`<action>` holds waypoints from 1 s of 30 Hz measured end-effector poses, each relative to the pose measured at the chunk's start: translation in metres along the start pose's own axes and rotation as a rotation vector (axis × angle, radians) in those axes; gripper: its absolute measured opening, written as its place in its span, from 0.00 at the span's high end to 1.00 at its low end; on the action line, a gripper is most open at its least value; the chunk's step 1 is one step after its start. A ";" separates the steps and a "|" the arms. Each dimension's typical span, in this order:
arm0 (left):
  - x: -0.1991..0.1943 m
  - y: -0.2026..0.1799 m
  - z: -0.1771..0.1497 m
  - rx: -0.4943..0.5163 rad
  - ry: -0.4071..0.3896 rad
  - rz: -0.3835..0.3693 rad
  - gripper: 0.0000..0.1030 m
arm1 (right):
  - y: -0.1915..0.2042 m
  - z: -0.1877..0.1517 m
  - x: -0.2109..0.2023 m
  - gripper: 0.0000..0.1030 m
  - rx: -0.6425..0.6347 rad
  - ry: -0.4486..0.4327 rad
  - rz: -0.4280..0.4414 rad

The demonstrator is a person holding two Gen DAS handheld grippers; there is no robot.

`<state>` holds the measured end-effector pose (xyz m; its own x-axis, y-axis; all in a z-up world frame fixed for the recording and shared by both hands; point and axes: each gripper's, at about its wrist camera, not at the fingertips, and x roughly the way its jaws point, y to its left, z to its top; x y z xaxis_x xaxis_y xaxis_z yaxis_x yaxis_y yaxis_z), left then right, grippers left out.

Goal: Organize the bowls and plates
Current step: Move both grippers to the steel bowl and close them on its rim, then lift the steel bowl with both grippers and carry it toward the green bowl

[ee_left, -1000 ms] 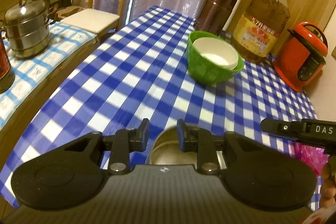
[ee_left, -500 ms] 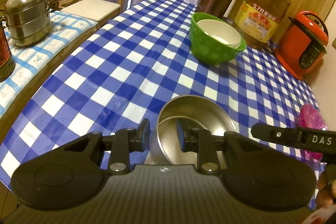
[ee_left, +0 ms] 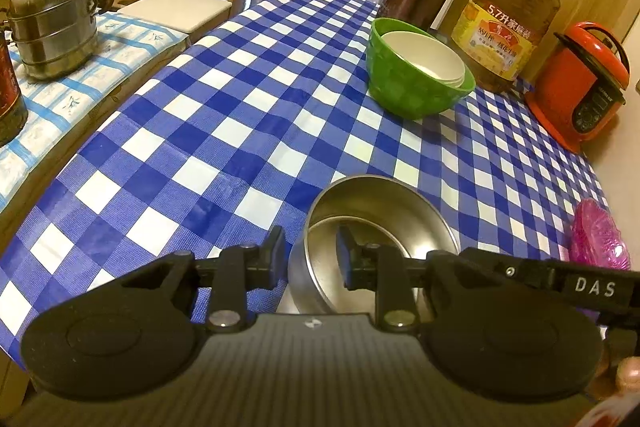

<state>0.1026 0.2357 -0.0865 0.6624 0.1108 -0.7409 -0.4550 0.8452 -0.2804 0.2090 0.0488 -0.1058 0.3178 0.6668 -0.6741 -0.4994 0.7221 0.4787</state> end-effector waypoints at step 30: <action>0.004 -0.003 -0.001 0.008 0.016 -0.009 0.94 | 0.010 -0.004 0.012 0.89 -0.031 0.035 -0.015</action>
<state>0.1060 0.2330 -0.0896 0.6568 0.0943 -0.7481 -0.4441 0.8502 -0.2827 0.2047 0.0628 -0.1111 0.2974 0.6487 -0.7006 -0.5199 0.7254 0.4510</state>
